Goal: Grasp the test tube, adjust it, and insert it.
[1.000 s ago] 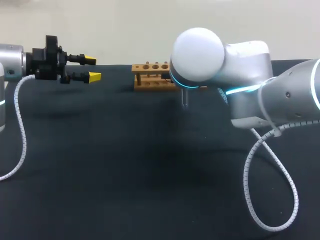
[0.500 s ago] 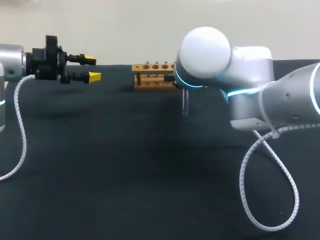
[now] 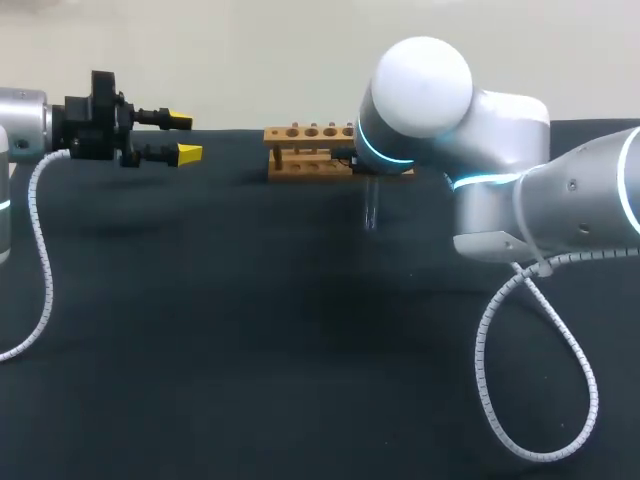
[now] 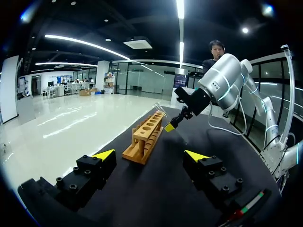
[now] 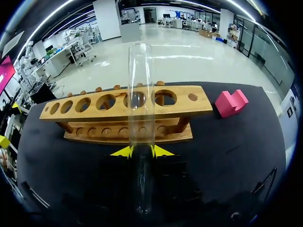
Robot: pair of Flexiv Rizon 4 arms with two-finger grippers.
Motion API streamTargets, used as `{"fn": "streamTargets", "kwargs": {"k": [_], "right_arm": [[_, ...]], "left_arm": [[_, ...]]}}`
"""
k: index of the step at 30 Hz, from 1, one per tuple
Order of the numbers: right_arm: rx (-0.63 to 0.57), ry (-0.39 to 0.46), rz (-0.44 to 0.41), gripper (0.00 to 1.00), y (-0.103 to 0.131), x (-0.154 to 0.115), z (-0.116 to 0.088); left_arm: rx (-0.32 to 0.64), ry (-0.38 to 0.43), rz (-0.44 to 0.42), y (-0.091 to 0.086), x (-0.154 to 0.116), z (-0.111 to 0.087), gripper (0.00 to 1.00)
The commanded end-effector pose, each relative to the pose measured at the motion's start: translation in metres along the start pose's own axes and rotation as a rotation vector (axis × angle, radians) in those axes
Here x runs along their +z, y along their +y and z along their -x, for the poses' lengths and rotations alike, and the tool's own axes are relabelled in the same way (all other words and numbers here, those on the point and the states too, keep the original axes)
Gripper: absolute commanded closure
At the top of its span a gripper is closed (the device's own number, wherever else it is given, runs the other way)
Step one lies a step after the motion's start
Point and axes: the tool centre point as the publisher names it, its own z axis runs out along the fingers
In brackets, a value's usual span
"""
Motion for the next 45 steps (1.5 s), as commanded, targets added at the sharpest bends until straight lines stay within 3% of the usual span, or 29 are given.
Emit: {"fn": "streamTargets", "kwargs": {"k": [1, 9, 23, 45], "right_arm": [[0.008, 0.0, 0.008, 1.0, 0.0, 0.003, -0.003], [0.046, -0.034, 0.023, 1.0, 0.007, -0.015, -0.004], [0.101, -0.175, -0.004, 1.0, 0.012, -0.056, 0.005], [0.113, -0.307, 0.012, 1.0, -0.01, -0.129, -0.01]], "left_arm": [[0.003, -0.003, 0.005, -0.002, 0.0, -0.001, 0.0], [0.003, -0.003, 0.005, -0.002, 0.0, -0.001, 0.0], [0.003, -0.003, 0.005, -0.002, 0.0, -0.001, 0.0], [0.003, -0.003, 0.005, -0.002, 0.0, -0.001, 0.0]]}}
